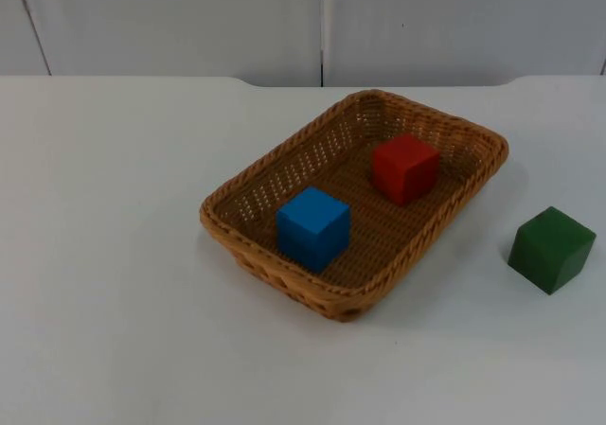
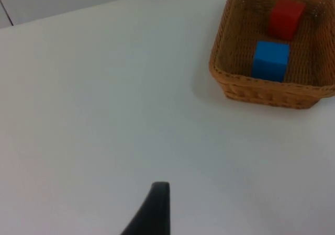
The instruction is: Pick up one cube with each hand and place exactly two cubes into the same basket, leaving the remaining cube outside.
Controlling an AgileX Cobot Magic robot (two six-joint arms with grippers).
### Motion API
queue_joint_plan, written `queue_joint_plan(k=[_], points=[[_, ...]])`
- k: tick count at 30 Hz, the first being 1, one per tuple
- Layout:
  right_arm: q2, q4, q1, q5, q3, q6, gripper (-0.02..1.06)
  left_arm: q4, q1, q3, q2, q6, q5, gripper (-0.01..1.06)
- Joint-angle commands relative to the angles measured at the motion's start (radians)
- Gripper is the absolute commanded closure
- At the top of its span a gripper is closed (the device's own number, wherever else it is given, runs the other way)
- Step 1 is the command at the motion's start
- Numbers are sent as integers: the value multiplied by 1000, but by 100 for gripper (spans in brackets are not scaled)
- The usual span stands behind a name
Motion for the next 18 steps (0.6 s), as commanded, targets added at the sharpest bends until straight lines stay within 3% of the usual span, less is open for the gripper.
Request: queue_joint_plan(k=[1,4,7,18], points=[[-4,0,-3,-5,-1,-2,28,-14,3,5,-3,-2,-11,12],[-4,0,-3,-5,-1,-2,12,-14,3,5,-3,-2,-11,11],[-4,0,-3,-5,-1,-2,-1,-14,3,5,-3,-2,-11,2],[-4,0,-3,-5,-1,-2,-1,-14,3,5,-3,-2,-11,0]])
